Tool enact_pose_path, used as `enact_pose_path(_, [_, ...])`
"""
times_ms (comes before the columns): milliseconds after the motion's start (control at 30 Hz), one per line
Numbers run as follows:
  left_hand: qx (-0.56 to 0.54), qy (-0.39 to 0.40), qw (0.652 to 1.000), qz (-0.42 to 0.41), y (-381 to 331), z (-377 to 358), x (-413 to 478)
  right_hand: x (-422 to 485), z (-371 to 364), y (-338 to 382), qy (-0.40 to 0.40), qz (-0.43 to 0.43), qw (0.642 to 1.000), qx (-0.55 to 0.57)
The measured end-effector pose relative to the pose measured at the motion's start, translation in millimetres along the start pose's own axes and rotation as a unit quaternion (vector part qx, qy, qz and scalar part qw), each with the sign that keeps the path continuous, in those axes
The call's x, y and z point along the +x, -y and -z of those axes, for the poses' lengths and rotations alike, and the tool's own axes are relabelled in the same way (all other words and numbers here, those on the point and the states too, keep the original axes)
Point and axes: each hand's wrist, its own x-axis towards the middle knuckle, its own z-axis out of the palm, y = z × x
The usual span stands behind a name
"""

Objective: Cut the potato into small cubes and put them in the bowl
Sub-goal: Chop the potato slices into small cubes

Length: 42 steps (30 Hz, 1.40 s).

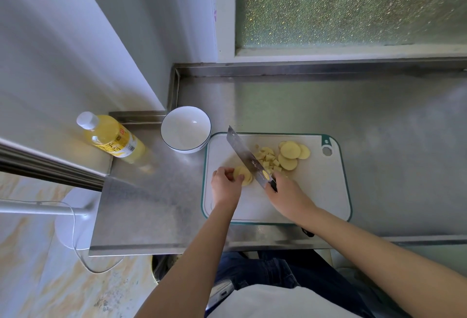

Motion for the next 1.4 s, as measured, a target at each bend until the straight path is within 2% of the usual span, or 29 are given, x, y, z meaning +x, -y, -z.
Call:
enact_pose_path(200, [-0.020,-0.002,0.999,0.027,-2,0,1,-4,1,1,0.027,-0.013,0.999,-0.018])
enact_pose_path(467, [-0.027,-0.008,0.998,0.051,-6,1,2,-4,-2,-2,0.025,-0.009,0.999,-0.041])
enact_pose_path(900, [-0.014,0.004,0.998,0.063,-8,6,3,-1,-2,11,0.073,-0.033,0.996,-0.033])
enact_pose_path(1133, [-0.029,-0.003,0.998,0.059,-7,12,3,-7,-13,4,0.042,-0.017,0.999,-0.010])
enact_pose_path(1400, [-0.038,-0.006,0.997,0.063,-8,11,1,3,6,-5,0.020,-0.035,0.999,-0.003])
